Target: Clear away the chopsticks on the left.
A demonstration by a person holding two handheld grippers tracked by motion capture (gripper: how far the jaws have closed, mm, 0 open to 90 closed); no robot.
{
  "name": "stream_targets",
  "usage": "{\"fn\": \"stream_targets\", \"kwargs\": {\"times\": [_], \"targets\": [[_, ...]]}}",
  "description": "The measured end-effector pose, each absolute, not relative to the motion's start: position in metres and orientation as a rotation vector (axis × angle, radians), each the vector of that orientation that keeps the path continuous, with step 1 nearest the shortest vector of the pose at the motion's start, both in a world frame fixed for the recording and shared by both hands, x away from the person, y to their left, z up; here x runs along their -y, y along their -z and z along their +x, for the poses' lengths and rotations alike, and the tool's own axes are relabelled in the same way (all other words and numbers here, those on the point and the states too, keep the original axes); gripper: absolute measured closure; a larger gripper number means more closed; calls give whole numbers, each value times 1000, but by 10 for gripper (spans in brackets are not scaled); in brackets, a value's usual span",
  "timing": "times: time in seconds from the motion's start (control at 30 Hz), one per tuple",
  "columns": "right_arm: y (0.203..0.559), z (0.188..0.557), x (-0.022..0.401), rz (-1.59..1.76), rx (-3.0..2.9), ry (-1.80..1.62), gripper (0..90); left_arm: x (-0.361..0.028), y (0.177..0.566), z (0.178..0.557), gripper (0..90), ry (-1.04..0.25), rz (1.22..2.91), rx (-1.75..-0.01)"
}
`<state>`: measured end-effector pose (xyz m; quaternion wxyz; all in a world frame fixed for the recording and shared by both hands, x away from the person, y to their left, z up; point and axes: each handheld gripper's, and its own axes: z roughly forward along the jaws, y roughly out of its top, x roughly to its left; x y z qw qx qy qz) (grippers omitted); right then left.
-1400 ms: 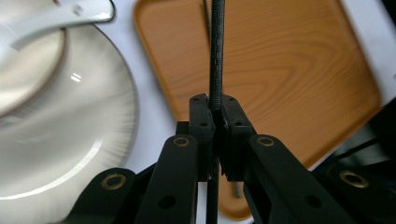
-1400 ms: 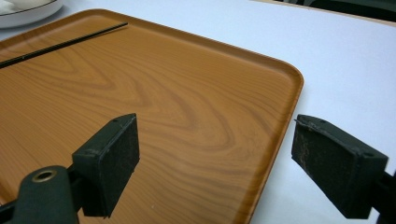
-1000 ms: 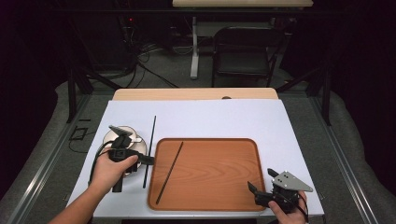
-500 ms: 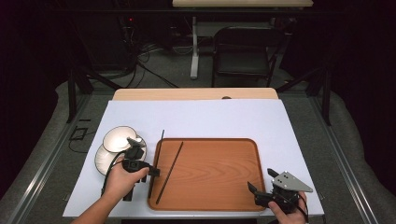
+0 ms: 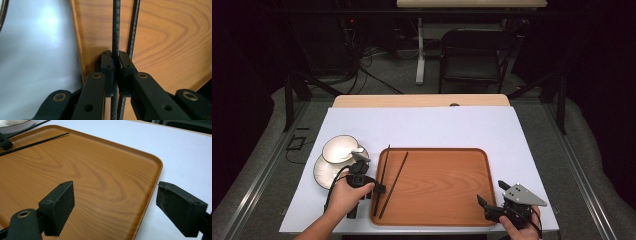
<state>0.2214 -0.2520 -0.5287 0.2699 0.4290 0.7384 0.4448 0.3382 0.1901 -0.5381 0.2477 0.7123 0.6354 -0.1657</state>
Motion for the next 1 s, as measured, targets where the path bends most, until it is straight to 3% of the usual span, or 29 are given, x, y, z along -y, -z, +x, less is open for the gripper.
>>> {"fn": "stream_targets", "kwargs": {"times": [0.27, 0.53, 0.8, 1.0], "targets": [[529, 221, 252, 1154, -1990, -1199, 148, -189, 536, 336, 786, 430, 1956, -1718], [529, 221, 252, 1156, -1989, -1199, 148, -198, 519, 330, 680, 345, 1941, -1658], [529, 222, 252, 1159, -1991, -1194, 148, -209, 502, 318, 579, 139, 1965, -1547], [529, 222, 252, 1159, -1991, -1193, 148, -217, 493, 307, 513, -153, 2020, -1343]]}}
